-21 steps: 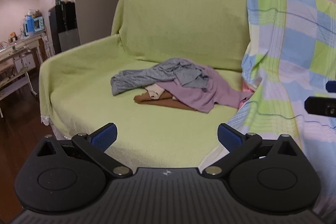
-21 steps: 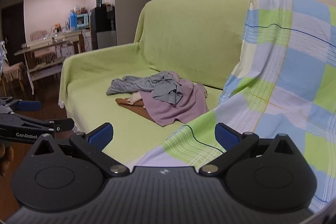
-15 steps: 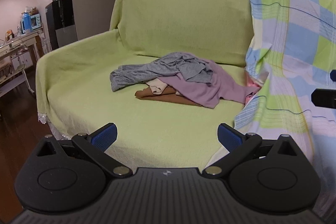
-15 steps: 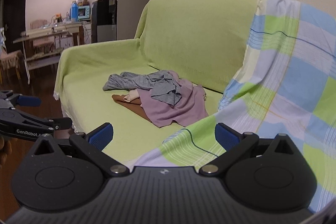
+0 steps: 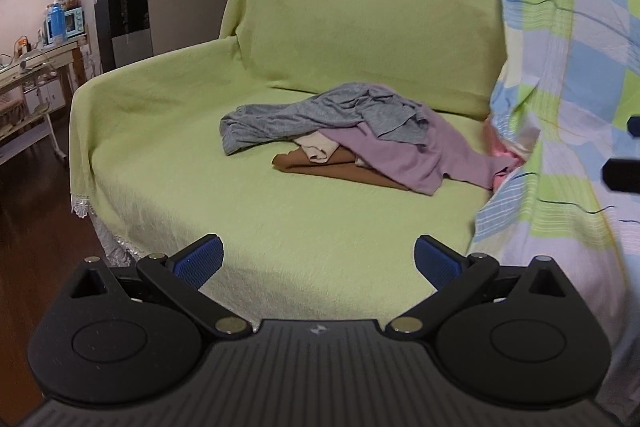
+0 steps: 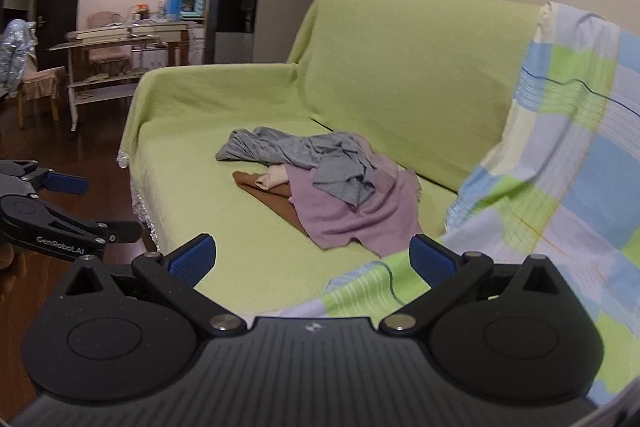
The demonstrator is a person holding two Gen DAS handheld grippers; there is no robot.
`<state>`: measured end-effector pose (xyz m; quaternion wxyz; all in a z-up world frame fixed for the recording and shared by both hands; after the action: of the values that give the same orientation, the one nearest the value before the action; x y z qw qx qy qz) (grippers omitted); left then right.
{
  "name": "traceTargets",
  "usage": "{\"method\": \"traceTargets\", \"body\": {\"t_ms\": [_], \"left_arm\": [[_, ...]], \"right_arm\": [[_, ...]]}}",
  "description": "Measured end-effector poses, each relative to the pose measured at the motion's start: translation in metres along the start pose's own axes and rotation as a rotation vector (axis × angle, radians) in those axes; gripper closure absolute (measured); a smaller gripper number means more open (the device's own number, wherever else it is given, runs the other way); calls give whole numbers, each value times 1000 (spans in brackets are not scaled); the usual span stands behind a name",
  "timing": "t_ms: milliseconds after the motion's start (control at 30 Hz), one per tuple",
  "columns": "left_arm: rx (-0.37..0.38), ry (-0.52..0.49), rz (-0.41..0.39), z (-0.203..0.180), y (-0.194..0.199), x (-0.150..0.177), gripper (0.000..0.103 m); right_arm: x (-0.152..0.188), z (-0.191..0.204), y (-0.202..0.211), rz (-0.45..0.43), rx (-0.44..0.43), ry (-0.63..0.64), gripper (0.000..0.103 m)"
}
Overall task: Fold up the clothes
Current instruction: 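Move both tools toward the pile of clothes on the green sofa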
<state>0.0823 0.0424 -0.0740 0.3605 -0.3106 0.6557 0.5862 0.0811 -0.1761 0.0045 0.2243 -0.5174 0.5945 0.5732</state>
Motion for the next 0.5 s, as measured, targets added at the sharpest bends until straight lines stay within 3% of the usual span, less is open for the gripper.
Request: {"method": "traceTargets", "body": {"t_ms": [200,300,500], "left_arm": [[-15,-13,-61,-4,-35,-22,1],[-65,-59,-47,-10,-41,-43,1],[-63,-106,90,-23,-42,-110,1]], "right_arm": [[-9,-25,-41,-62,-83,54,1],[-18,-34,-62,-82,-129,104,1],[-51,-65,-66,1,-163,146,2]]}}
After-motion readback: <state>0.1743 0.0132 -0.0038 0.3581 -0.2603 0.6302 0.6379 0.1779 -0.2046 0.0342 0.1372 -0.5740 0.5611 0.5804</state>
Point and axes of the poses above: each gripper's, at about its wrist camera, not at the fingertips, and y roughly against the way its jaws point, z to its left, x to its underside, the point moved 5 cm from there along -y, roughly the way its jaws point, and after that the axes turned 9 degrees about x, right-handed, at the moved point
